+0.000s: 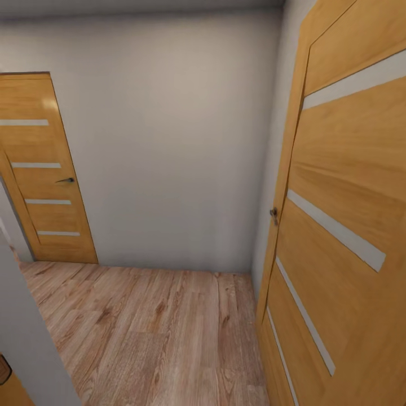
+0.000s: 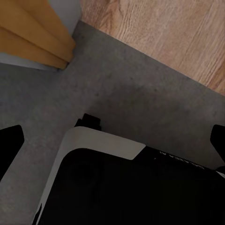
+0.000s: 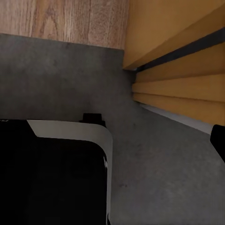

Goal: Move the two storage containers from the living room to the garage. In the garage, place one container on the floor and stack the other container on top of it (either order is fine).

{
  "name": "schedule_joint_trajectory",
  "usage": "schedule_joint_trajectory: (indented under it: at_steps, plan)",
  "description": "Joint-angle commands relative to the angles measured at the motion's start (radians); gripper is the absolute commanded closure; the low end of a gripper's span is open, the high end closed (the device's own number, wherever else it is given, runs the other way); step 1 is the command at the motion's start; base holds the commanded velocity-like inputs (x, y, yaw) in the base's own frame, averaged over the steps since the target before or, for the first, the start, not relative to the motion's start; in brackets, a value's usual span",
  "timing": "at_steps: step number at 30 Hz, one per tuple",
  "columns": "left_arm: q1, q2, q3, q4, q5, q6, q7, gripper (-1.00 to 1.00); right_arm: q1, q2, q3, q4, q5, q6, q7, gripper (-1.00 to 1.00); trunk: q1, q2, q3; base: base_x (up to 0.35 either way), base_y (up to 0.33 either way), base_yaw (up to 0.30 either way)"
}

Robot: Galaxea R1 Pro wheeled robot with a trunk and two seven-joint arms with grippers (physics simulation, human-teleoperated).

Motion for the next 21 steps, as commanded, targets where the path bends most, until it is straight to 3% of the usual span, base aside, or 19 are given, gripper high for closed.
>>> schedule_joint_trajectory:
  at_steps: [1,7,21]
  plan:
    - [-0.001,0.0,-0.002,0.0,0.005,-0.001,0.0,-1.0,-0.001,0.0,0.009,0.003,-0.008,-0.005,-0.001,-1.0,0.0,-0.001,-0.001,0.0,0.0,0.0]
    - [-0.001,0.001,-0.002,0.001,0.005,-0.001,0.0,-1.0,-0.001,0.001,0.009,0.003,-0.008,-0.006,-0.001,-1.0,0.0,-0.001,-0.001,0.066,0.0,0.0]
    - [-0.001,0.004,-0.002,0.001,0.005,0.0,0.0,-1.0,-0.001,0.001,0.009,0.003,-0.008,-0.006,-0.001,-1.0,0.0,-0.001,-0.001,0.303,0.0,0.0]
